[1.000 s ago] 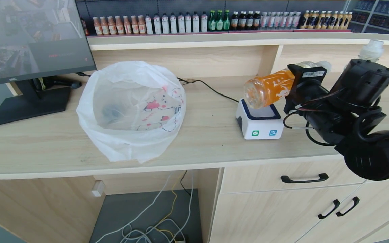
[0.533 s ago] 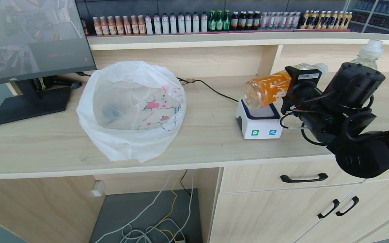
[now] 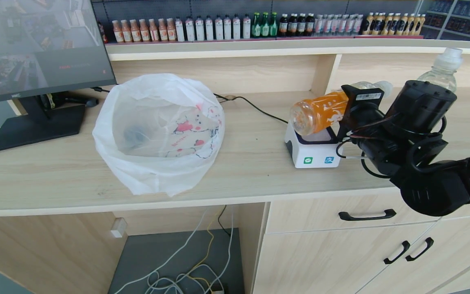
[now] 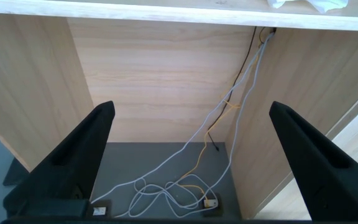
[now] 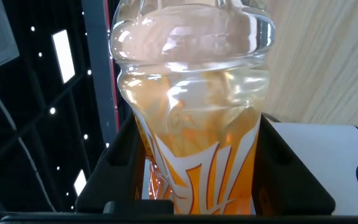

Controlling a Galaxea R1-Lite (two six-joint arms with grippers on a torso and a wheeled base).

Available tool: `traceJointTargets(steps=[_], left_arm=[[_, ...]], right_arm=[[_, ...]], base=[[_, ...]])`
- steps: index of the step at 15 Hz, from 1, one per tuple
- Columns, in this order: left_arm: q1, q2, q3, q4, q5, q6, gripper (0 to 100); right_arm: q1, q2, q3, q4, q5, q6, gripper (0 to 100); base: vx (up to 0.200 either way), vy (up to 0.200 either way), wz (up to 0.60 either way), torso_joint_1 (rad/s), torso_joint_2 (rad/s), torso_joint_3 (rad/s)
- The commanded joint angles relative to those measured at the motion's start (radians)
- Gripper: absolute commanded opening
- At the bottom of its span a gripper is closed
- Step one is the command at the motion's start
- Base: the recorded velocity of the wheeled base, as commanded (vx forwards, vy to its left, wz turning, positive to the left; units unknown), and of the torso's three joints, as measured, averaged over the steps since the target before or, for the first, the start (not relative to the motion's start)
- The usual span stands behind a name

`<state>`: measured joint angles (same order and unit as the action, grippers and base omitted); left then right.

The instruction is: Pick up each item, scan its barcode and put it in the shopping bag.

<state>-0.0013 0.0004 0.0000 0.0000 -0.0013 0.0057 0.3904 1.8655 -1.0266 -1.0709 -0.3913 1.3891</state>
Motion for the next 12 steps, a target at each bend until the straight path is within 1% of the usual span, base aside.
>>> traceJointTargets(steps=[1,6,12], left_arm=[[0.0,0.0,0.0,0.0,0.0,0.0,100],[0.0,0.0,0.0,0.0,0.0,-0.001,100],[0.0,0.0,0.0,0.0,0.0,-0.001,100]], right_arm=[[0.001,0.0,0.0,0.0,0.0,0.001,0],[0.001,-0.008,0.008,0.002,-0.008,0.031,0],[0.01,-0.025,0.013,0.002,-0.011,0.019,0]], base=[[0.0,0.0,0.0,0.0,0.0,0.0],[0.0,0.0,0.0,0.0,0.0,0.0],[0.0,0.0,0.0,0.0,0.0,0.0]])
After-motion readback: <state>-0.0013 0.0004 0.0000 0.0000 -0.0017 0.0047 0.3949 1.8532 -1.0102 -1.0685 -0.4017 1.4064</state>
